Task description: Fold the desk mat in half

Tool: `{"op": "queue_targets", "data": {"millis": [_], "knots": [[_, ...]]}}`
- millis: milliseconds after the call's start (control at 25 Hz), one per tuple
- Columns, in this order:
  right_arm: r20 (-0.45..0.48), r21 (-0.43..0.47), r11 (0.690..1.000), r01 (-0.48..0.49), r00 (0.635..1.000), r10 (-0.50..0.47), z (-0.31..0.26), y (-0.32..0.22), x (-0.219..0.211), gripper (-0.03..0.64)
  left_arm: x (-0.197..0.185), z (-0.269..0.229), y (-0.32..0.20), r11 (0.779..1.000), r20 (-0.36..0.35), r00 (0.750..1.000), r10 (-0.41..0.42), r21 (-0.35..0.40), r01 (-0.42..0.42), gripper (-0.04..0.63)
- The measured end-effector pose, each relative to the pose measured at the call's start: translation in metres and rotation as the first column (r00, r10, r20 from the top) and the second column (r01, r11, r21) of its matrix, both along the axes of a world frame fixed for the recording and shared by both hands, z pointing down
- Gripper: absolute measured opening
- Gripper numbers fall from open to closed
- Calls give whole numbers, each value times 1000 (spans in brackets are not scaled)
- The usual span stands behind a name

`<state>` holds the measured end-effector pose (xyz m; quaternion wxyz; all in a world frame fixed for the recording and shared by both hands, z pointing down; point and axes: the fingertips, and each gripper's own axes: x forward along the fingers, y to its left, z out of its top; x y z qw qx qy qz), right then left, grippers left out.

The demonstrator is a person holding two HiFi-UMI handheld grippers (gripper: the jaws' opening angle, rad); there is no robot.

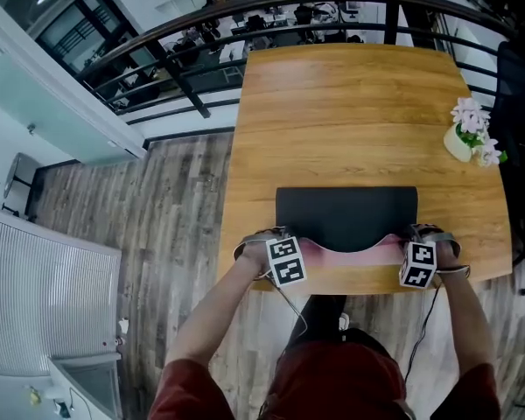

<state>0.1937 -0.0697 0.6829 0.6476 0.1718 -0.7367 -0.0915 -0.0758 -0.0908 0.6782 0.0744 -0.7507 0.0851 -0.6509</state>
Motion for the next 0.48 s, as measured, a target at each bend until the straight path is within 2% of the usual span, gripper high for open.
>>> {"op": "queue_targets", "data": {"millis": [320, 480], "knots": [[18, 11, 1000, -5, 1000, 4, 1, 27, -2, 49, 0, 2, 25, 1000, 13, 1000, 2, 2, -2, 57], [11, 51, 999, 5, 1000, -5, 3, 34, 0, 52, 1, 4, 30, 999, 21, 1000, 17, 34, -17, 60]]}}
